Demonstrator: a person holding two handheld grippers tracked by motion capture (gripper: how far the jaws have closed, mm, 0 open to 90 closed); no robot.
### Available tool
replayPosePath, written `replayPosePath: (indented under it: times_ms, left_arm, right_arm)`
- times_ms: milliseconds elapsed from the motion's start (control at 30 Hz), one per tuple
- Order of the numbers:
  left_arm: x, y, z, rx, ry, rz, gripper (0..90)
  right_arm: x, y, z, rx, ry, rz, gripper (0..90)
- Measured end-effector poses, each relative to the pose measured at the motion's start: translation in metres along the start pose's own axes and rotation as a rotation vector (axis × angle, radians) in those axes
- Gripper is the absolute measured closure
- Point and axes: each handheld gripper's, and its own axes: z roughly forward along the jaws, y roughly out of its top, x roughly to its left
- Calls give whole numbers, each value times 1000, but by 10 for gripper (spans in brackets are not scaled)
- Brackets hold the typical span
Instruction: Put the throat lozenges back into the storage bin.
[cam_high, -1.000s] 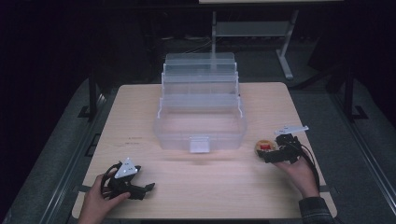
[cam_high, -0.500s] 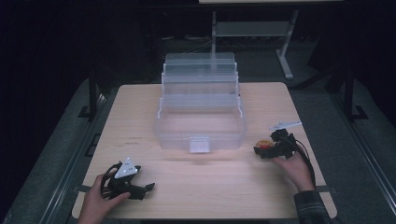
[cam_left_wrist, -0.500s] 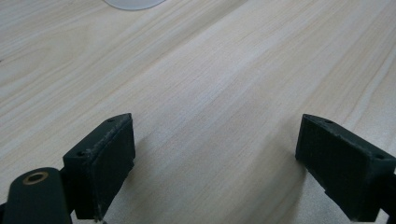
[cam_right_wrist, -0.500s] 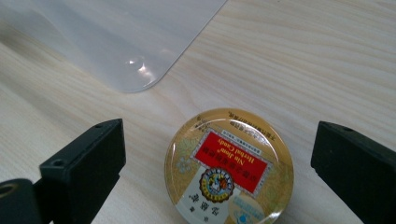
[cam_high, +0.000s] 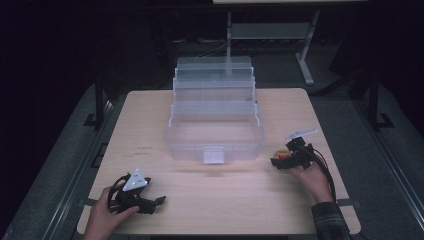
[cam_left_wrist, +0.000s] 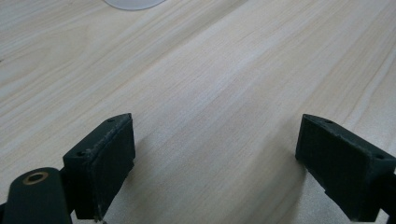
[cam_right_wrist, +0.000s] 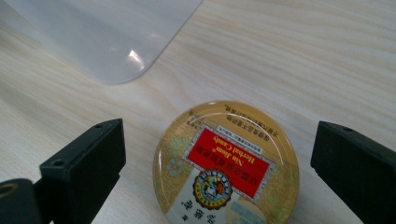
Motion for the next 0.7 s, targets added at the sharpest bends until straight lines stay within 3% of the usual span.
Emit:
replayPosePath:
  times_ms: [367, 700]
  left_arm:
    - [0, 0, 0, 0, 0, 1, 111]
    - [0, 0, 0, 0, 0, 0, 111]
  right_arm:
    - [-2, -2, 8, 47, 1, 11, 31]
    - [-2, -4, 10, 59, 10, 12, 93]
